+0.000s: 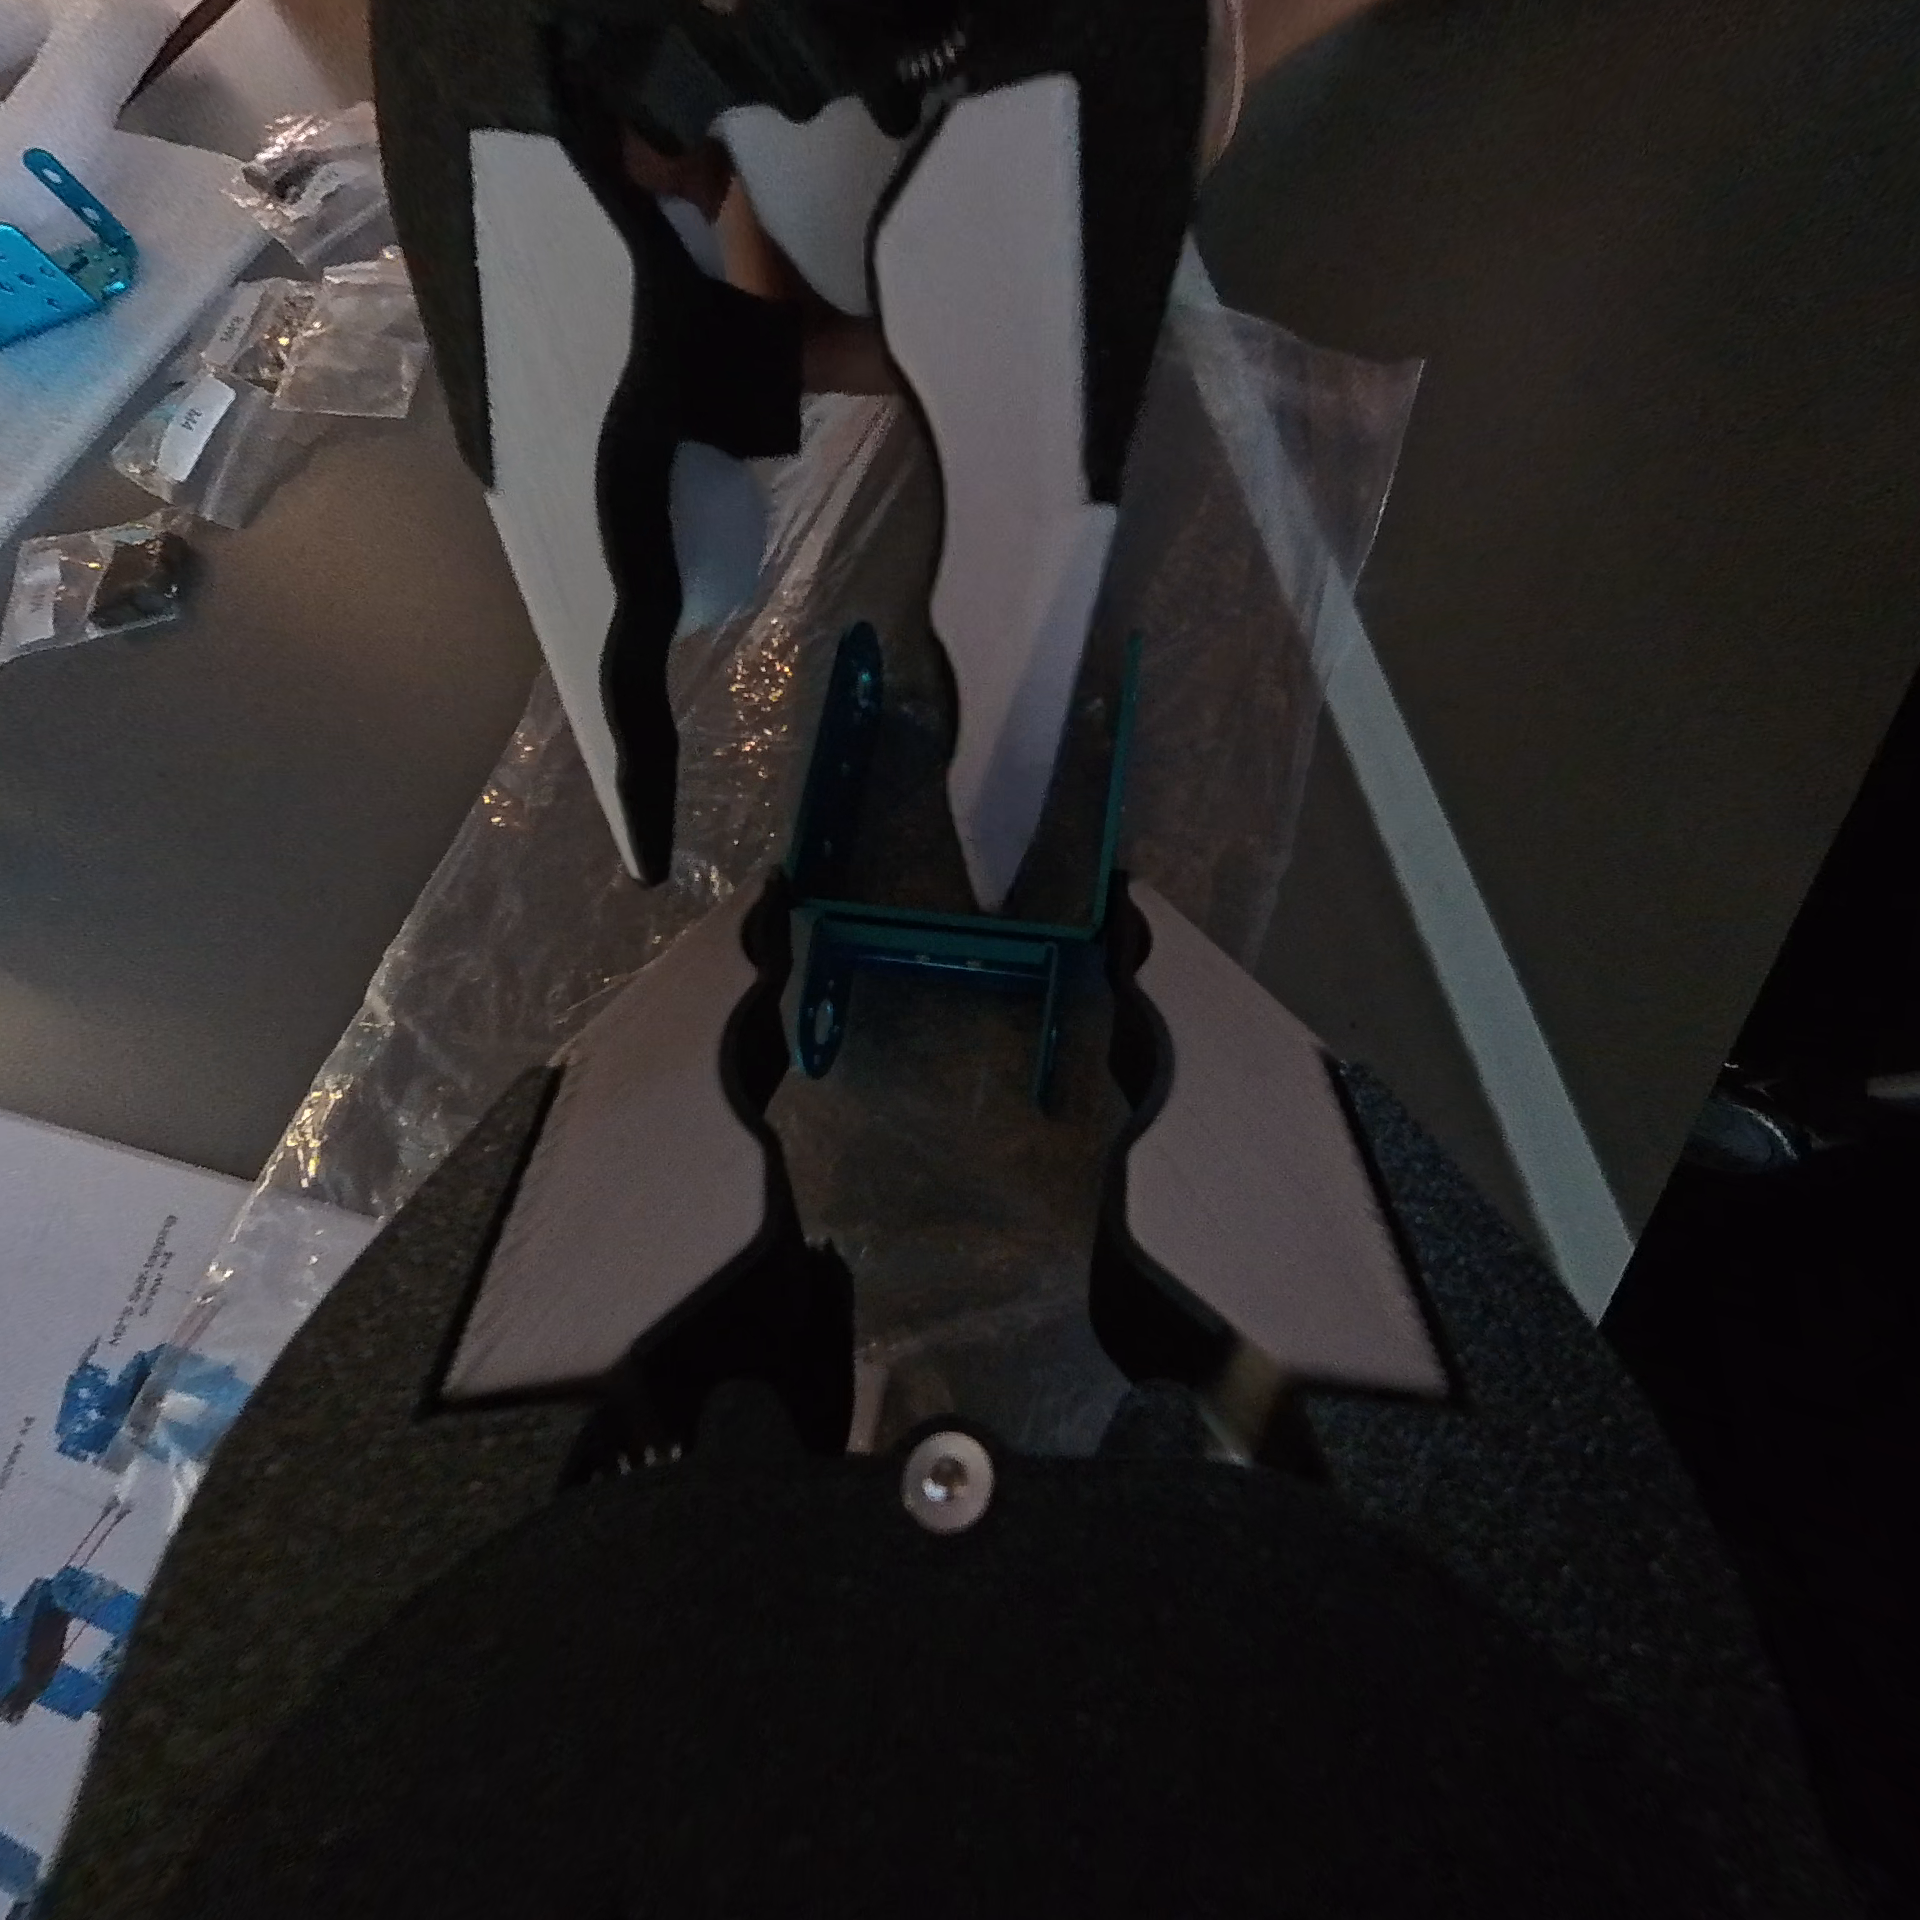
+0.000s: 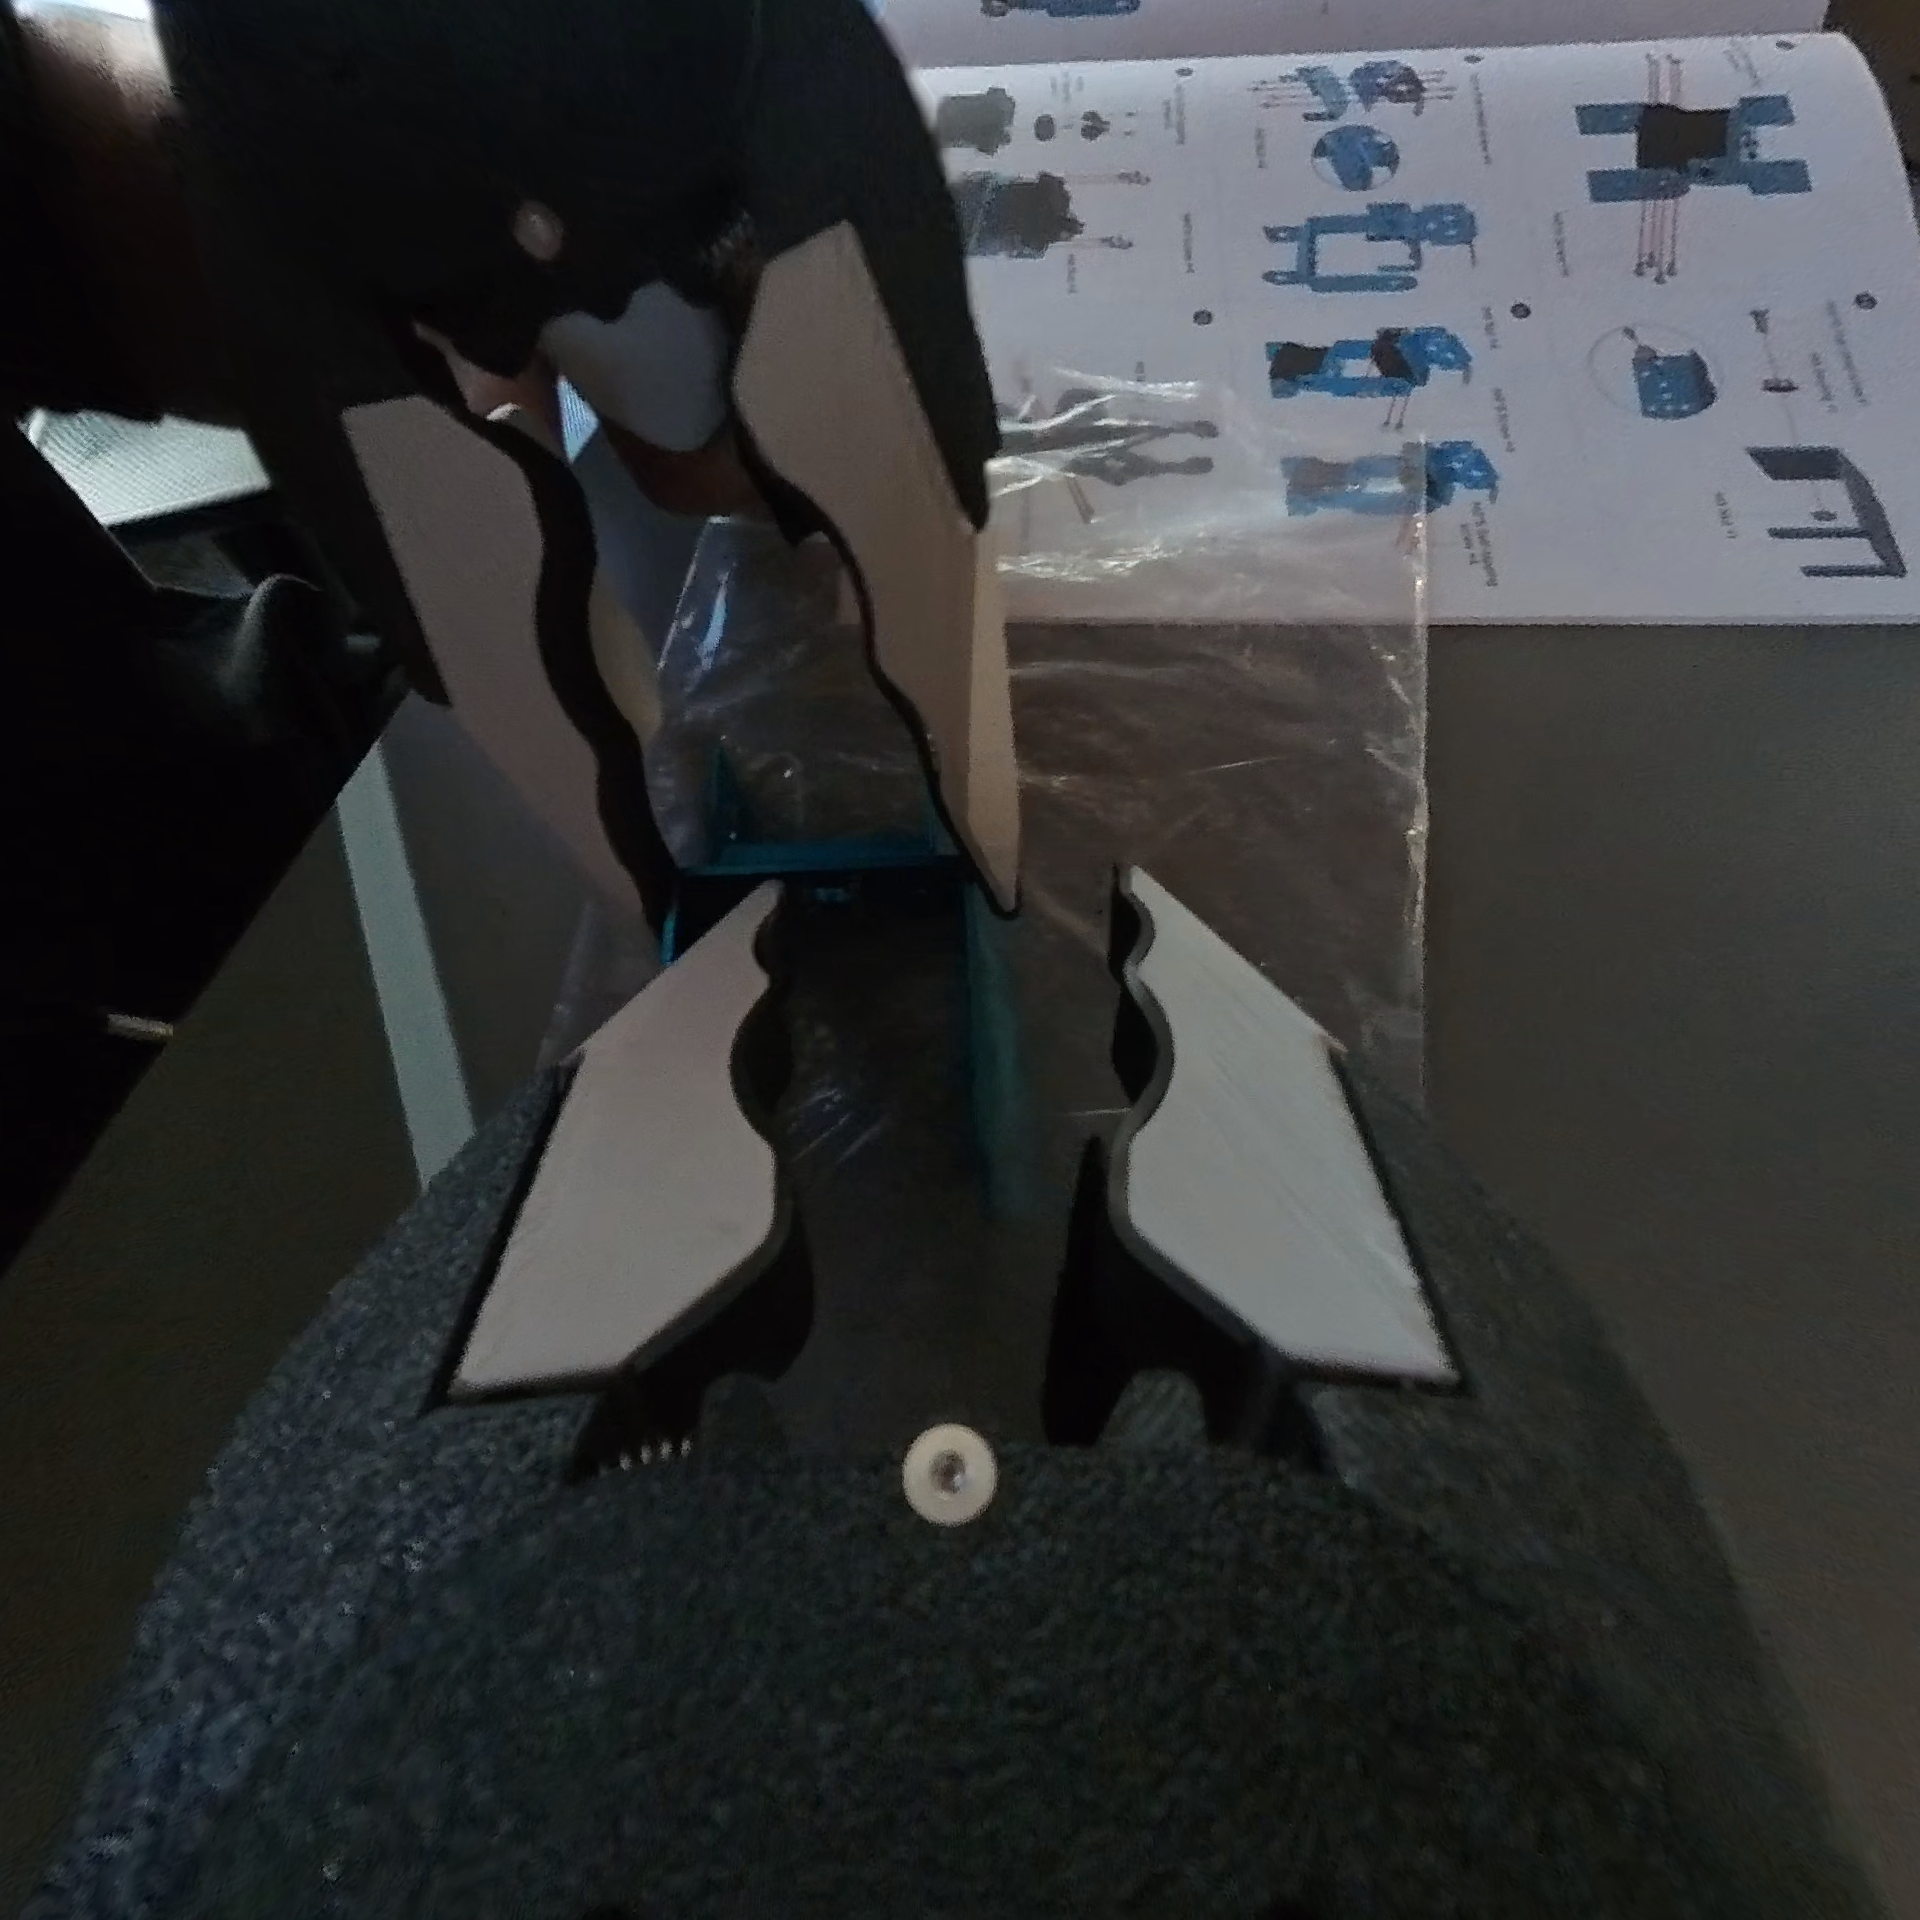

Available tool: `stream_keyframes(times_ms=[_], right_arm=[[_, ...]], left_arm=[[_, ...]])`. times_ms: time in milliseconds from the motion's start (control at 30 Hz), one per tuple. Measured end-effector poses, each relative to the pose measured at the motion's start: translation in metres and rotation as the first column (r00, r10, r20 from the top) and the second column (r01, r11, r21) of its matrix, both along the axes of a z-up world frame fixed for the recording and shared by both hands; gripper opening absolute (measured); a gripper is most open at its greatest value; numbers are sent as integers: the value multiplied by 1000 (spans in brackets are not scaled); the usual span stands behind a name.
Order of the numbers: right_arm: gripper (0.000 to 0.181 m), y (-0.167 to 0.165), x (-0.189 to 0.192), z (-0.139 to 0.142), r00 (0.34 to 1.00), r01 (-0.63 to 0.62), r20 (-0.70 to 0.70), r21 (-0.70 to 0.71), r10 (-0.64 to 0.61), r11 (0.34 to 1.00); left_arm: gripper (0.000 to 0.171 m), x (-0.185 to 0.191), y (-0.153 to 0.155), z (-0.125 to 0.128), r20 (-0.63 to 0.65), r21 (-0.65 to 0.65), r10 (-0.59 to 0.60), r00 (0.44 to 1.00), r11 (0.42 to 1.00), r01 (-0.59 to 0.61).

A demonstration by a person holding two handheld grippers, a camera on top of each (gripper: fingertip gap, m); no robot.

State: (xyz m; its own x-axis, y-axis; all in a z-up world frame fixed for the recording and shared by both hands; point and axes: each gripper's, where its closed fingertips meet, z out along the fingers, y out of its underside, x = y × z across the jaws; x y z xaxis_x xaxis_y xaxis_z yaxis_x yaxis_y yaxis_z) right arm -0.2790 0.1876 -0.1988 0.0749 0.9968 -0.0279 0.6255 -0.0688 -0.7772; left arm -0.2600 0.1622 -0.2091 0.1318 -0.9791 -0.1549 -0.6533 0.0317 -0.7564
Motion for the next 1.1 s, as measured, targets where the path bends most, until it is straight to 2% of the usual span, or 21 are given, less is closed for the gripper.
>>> stream_keyframes(times_ms=[33,67,133,233,333,433,533,700,800,867,1000,1100], right_arm=[[55,3,1,4,1000,13,-23,-19,-14,1000],[42,8,2,9,998,38,-55,-31,-40,999],[47,6,4,14,997,11,-79,-58,-16,998],[59,-8,1,-1,999,-49,8,-11,49,999],[60,-2,0,-5,999,-18,38,77,15,997],[63,3,1,-6,999,11,35,7,-11,1000],[61,0,1,-3,1000,-4,21,32,4,999],[52,1,1,6,999,4,-36,-28,-5,1000],[59,-6,1,-5,999,-37,29,17,36,999],[56,-1,1,-6,999,-10,44,78,7,997],[62,4,2,-4,1000,17,19,-4,-17,1000],[59,0,2,-3,1000,-3,18,9,3,1000]], left_arm=[[61,0,0,0,0,0,0,1000,1000,0],[61,0,0,0,0,0,0,1000,1000,0],[61,0,0,0,0,1,-2,1000,1000,2],[61,0,0,0,0,0,-2,1000,1000,2],[61,0,0,0,-1,2,-2,1000,1000,2],[62,0,0,0,-3,7,0,1000,1000,0],[62,0,0,-1,-4,10,1,1000,1000,-1],[62,0,0,-1,-4,11,1,1000,1000,-1],[62,0,0,-1,-4,11,1,1000,1000,-1],[62,0,0,-1,-4,11,1,1000,1000,0],[62,0,0,-1,-5,16,3,1000,1000,-3],[61,0,1,-1,-6,16,4,1000,1000,-4]])
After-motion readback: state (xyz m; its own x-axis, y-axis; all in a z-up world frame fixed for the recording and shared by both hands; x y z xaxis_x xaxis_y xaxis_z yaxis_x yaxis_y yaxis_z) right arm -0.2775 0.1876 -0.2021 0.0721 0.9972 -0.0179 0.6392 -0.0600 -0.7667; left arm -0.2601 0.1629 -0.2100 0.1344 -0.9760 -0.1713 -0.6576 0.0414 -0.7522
